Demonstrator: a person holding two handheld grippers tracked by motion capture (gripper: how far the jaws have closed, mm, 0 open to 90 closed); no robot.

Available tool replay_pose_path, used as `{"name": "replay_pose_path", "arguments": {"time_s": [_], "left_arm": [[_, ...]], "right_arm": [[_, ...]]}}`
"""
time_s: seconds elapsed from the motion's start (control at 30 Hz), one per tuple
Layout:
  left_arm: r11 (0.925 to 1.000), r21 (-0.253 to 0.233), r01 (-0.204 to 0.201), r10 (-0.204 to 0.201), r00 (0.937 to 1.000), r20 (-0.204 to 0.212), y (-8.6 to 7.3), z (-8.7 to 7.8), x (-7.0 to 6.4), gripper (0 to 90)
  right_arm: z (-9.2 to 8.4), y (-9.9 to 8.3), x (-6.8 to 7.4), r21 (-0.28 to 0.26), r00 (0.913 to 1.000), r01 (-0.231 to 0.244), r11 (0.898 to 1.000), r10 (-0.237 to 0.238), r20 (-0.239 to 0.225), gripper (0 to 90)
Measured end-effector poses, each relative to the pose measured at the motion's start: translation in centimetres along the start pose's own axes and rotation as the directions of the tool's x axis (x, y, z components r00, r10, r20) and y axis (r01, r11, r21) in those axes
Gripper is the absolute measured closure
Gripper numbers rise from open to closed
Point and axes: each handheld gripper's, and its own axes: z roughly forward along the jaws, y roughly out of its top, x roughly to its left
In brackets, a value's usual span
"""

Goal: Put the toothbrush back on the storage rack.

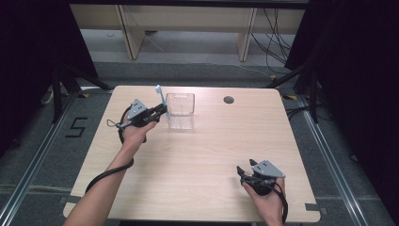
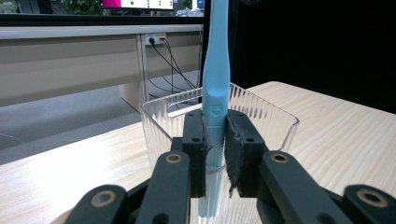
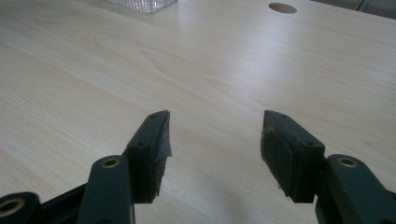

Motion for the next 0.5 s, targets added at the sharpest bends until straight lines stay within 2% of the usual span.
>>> {"name": "replay_pose_path", "arguments": {"time_s": [0.03, 0.07, 0.1, 0.17, 0.3, 0.5], "left_arm": [[1.0000, 0.000, 0.001, -0.001, 1.0000, 0.000, -0.02, 0.00, 0.00, 78.0], [1.0000, 0.001, 0.000, 0.000, 1.0000, 0.000, -0.03, 0.00, 0.00, 78.0], [1.0000, 0.002, -0.001, 0.001, 1.0000, 0.000, -0.04, 0.00, 0.00, 78.0], [1.0000, 0.003, 0.001, -0.001, 1.0000, 0.000, -0.05, 0.02, 0.00, 77.9], [1.0000, 0.007, 0.002, -0.002, 1.0000, -0.003, -0.13, 0.09, -0.02, 77.8], [0.9999, 0.014, 0.004, -0.004, 1.0000, -0.004, -0.29, 0.13, -0.02, 77.7]], "right_arm": [[-0.10, -0.04, 0.34, 0.019, 0.9986, -0.053, 0.998, 0.053, -0.003, 43.2], [-0.04, -0.03, 0.18, 0.012, 0.9994, -0.033, 0.999, 0.033, -0.008, 43.2], [-0.08, -0.04, 0.30, 0.017, 0.9988, -0.048, 0.999, 0.048, -0.004, 43.3], [-0.02, -0.03, 0.11, 0.003, 0.9998, -0.021, 1.000, 0.021, 0.003, 43.3], [0.04, -0.04, 0.08, 0.002, 0.9999, -0.011, 1.000, 0.011, -0.001, 43.2], [0.01, -0.05, 0.17, 0.011, 0.9995, -0.027, 1.000, 0.027, -0.012, 43.2]]}}
